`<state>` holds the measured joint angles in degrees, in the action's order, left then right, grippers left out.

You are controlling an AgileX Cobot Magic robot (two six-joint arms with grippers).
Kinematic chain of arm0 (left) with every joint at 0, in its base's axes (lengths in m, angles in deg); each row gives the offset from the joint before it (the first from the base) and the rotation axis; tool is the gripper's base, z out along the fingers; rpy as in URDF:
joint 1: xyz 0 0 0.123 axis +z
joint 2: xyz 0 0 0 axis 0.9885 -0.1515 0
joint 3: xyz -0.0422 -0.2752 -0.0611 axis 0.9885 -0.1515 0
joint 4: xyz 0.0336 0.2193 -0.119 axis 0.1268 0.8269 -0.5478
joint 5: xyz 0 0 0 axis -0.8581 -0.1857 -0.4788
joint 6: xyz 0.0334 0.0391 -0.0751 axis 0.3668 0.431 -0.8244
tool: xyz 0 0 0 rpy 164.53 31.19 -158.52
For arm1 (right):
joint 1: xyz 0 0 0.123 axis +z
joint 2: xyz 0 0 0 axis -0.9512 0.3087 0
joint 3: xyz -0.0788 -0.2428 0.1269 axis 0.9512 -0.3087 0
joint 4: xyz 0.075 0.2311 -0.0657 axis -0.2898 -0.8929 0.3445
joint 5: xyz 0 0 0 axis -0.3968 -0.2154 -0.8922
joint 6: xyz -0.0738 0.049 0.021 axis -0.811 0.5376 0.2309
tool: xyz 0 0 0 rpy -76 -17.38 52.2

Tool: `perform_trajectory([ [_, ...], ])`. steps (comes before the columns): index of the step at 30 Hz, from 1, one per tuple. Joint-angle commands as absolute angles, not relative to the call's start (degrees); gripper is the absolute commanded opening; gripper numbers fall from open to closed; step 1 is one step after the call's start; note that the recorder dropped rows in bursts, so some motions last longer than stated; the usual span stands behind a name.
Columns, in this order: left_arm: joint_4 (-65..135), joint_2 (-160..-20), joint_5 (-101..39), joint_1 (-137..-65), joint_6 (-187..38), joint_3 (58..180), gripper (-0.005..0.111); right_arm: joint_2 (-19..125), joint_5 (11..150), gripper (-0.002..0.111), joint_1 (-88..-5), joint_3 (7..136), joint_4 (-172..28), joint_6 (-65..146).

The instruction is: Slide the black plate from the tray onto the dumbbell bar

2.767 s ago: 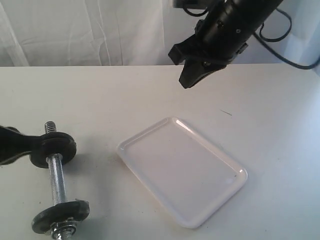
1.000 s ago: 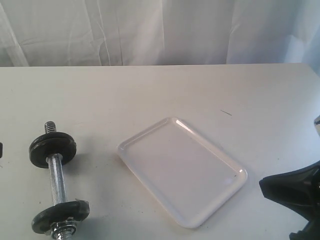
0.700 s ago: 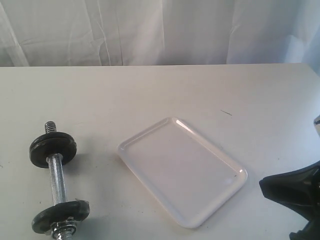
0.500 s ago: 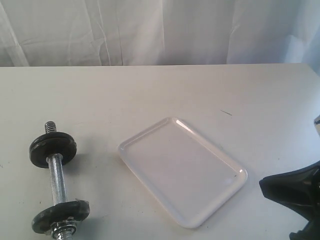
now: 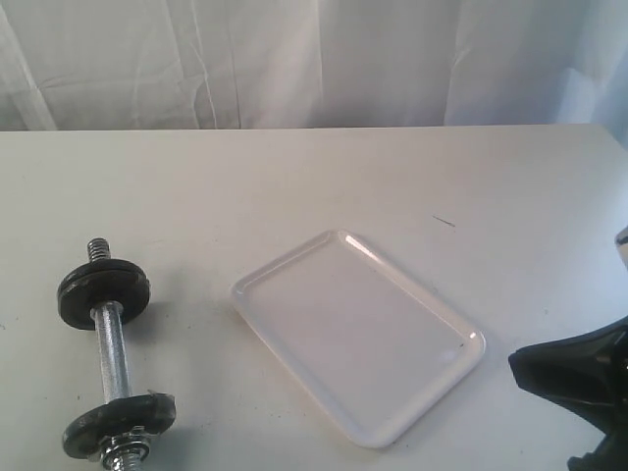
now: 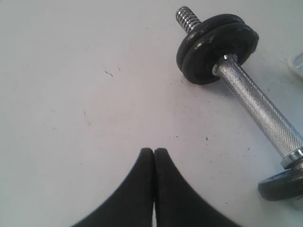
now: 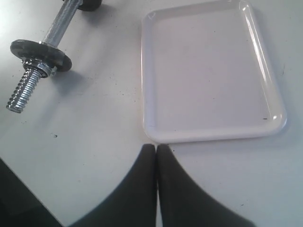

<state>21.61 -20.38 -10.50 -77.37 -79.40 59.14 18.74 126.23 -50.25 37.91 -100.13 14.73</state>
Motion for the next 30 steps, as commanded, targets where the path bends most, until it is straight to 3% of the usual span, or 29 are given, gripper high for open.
perform_trajectory([
  [1, 22.47, -20.16, -10.7, -77.37, -80.29, 58.37, 0.0, 18.34, 126.15, 0.0, -50.45, 37.78, -100.36, 14.81],
  [18, 22.6, -20.16, -10.7, -77.37, -80.04, 58.37, 0.0, 18.25, 125.64, 0.0, -50.45, 37.78, -100.29, 14.16],
  [27, 22.6, -20.16, -10.7, -77.37, -80.04, 58.37, 0.0, 4.37, 89.54, 0.0, -50.45, 19.01, -92.34, 23.74],
  [30, 22.6, -20.16, -10.7, -77.37, -80.04, 58.37, 0.0, -1.84, 89.73, 0.0, -52.49, 12.66, -90.27, 26.21],
])
